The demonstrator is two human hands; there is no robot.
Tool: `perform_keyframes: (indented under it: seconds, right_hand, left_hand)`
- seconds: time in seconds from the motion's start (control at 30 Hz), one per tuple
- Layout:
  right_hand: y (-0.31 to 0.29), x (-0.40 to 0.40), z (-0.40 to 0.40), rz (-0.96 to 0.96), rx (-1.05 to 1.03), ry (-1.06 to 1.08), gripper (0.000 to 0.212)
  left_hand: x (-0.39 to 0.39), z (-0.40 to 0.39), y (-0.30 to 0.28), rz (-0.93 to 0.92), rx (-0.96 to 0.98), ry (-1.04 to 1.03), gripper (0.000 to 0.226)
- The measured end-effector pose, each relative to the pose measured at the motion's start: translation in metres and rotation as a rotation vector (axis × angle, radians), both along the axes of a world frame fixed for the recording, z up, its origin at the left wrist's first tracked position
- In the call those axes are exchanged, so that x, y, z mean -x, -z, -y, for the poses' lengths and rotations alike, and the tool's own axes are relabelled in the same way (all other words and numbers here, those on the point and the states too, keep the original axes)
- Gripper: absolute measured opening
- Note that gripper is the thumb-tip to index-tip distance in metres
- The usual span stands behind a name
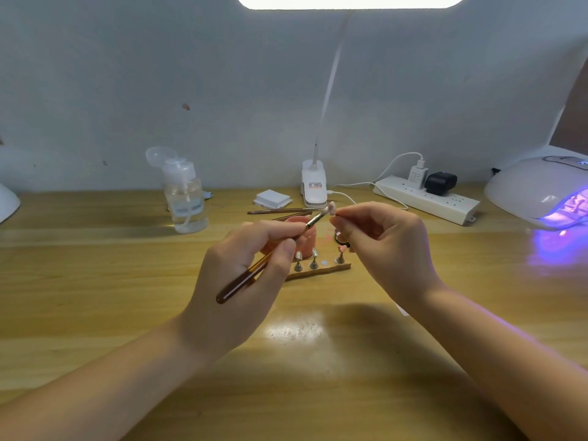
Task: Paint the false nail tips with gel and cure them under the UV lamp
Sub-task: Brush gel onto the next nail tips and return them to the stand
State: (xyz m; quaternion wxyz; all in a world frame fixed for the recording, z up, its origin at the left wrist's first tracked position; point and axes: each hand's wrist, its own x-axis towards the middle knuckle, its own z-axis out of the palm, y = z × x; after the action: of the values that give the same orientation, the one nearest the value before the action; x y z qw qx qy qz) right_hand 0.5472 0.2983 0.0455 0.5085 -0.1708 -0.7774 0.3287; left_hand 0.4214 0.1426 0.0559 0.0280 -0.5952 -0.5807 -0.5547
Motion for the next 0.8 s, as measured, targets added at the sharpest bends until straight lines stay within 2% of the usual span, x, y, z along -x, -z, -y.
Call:
perform_keyframes:
  seconds: [0.07,0.13,0.2,0.27,0.4,0.53,0.7,0.8]
  right_hand:
    - [0.000,-0.001,0.000,-0.007,0.002,-0.002,0.015]
    - [0.001,-0.001,-0.001,-0.007,0.009,-0.005,0.016]
    - [0.001,-0.001,-0.001,0.005,0.004,-0.004,0.016]
    - [0.001,-0.001,-0.001,0.014,-0.008,-0.006,0.017]
    - [0.002,-0.001,0.000,0.017,-0.019,-0.010,0.015]
    - [0.002,-0.002,0.001,0.024,-0.013,-0.019,0.014]
    - [0.001,-0.002,0.002,0.026,-0.020,-0.017,0.013]
    - [0.002,-0.003,0.002,0.024,0.001,-0.009,0.011]
  left_hand:
    - [0.000,-0.008,-0.001,0.035,0.022,-0.007,0.020]
    - [-0.002,-0.011,-0.007,0.217,0.093,0.063,0.023]
    - [-0.003,-0.009,-0.006,0.155,-0.017,0.061,0.024]
    - [-0.001,-0.005,-0.001,0.094,-0.033,0.064,0.028]
    - [0.004,-0.004,0.003,0.137,-0.013,0.131,0.027]
    - [0.006,-0.005,0.004,0.161,-0.068,0.113,0.025]
    - [0.006,-0.007,0.005,0.184,-0.027,0.128,0.018]
    - [0.007,-0.006,0.005,0.195,-0.051,0.154,0.025]
